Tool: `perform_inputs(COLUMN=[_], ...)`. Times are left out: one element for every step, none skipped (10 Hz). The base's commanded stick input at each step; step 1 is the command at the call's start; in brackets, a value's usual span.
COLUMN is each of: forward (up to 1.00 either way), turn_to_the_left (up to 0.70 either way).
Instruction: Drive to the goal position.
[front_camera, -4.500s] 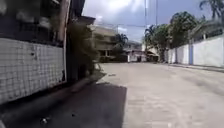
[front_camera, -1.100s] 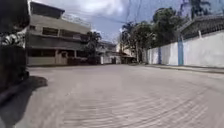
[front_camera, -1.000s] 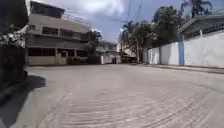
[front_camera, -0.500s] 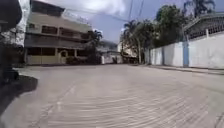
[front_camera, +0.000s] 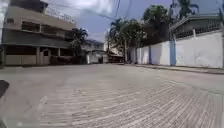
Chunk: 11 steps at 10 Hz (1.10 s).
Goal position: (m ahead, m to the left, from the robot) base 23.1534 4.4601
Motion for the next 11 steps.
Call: perform_inputs(forward=[1.00,1.00,1.00,1.00,1.00,1.00,1.00,1.00,1.00,1.00,1.00], turn_to_the_left=[0.00,0.00,-0.02,-0.13,-0.28,-0.36,-0.37,-0.36,-0.19,0.00,0.00])
